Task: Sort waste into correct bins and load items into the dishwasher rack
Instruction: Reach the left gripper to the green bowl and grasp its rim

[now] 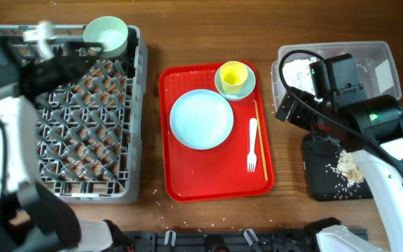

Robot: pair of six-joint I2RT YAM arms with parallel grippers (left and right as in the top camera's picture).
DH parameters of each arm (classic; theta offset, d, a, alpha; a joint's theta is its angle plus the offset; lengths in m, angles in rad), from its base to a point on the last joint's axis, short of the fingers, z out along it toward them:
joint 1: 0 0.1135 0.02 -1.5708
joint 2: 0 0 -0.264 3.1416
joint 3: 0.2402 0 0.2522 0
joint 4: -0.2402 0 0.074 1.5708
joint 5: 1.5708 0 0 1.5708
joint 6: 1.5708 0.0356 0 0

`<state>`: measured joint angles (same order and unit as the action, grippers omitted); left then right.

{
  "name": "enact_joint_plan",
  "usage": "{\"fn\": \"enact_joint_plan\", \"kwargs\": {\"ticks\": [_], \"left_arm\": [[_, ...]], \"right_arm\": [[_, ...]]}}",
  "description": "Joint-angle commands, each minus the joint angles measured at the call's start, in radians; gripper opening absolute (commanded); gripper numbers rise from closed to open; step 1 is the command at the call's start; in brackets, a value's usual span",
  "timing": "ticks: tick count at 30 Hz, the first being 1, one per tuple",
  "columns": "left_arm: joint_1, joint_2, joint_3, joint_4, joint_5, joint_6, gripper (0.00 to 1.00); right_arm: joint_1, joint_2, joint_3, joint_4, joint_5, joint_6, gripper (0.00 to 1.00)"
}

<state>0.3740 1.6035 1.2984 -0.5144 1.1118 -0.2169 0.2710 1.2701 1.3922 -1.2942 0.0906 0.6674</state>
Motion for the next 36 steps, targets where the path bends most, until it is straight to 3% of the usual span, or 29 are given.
{"fn": "enact_joint_plan", "kwargs": {"ticks": [1, 4, 6, 8, 13, 18, 20, 23, 27, 31, 34, 36], "left_arm": [[-0.278, -0.057, 0.312, -0.350, -0.641, 0.138, 1.00], [-0.542, 0.085, 0.706, -0.623, -1.155, 0.202, 1.00], [-0.607, 0.116, 0.732, -0.502, -1.336, 0.203, 1.00], [-0.622, 0.163, 0.732, -0.392, -1.330, 0.220, 1.00], [-0.573, 0.378, 0.732, -0.307, -1.330, 0.292, 1.00], [-0.520, 0.531, 0.732, -0.323, -1.328, 0.288, 1.00], [-0.498, 0.546, 0.731, -0.378, -1.241, 0.288, 0.96], [-0.463, 0.546, 0.731, -0.428, -1.127, 0.288, 0.71], [-0.428, 0.575, 0.731, -0.485, -1.127, 0.288, 0.67], [-0.423, 0.577, 0.731, -0.495, -1.078, 0.279, 0.48], [-0.423, 0.577, 0.731, -0.513, -1.048, 0.280, 0.44], [-0.423, 0.577, 0.731, -0.535, -1.049, 0.280, 0.30]], "right_arm": [[-0.001, 0.003, 0.014, 0.000, 0.010, -0.011, 1.00], [-0.001, 0.003, 0.014, 0.000, 0.010, -0.011, 1.00], [-0.001, 0.003, 0.014, 0.000, 0.010, -0.011, 1.00], [-0.001, 0.003, 0.014, 0.000, 0.010, -0.011, 1.00], [-0.001, 0.003, 0.014, 0.000, 0.010, -0.011, 1.00], [-0.001, 0.003, 0.014, 0.000, 0.010, -0.011, 1.00], [-0.002, 0.003, 0.014, 0.000, 0.010, -0.011, 1.00], [-0.001, 0.003, 0.014, 0.000, 0.010, -0.011, 1.00], [-0.002, 0.003, 0.014, 0.000, 0.010, -0.011, 1.00], [-0.001, 0.003, 0.014, 0.000, 0.010, -0.011, 1.00], [-0.001, 0.003, 0.014, 0.000, 0.010, -0.011, 1.00], [-0.001, 0.003, 0.014, 0.000, 0.010, -0.012, 1.00]]}}
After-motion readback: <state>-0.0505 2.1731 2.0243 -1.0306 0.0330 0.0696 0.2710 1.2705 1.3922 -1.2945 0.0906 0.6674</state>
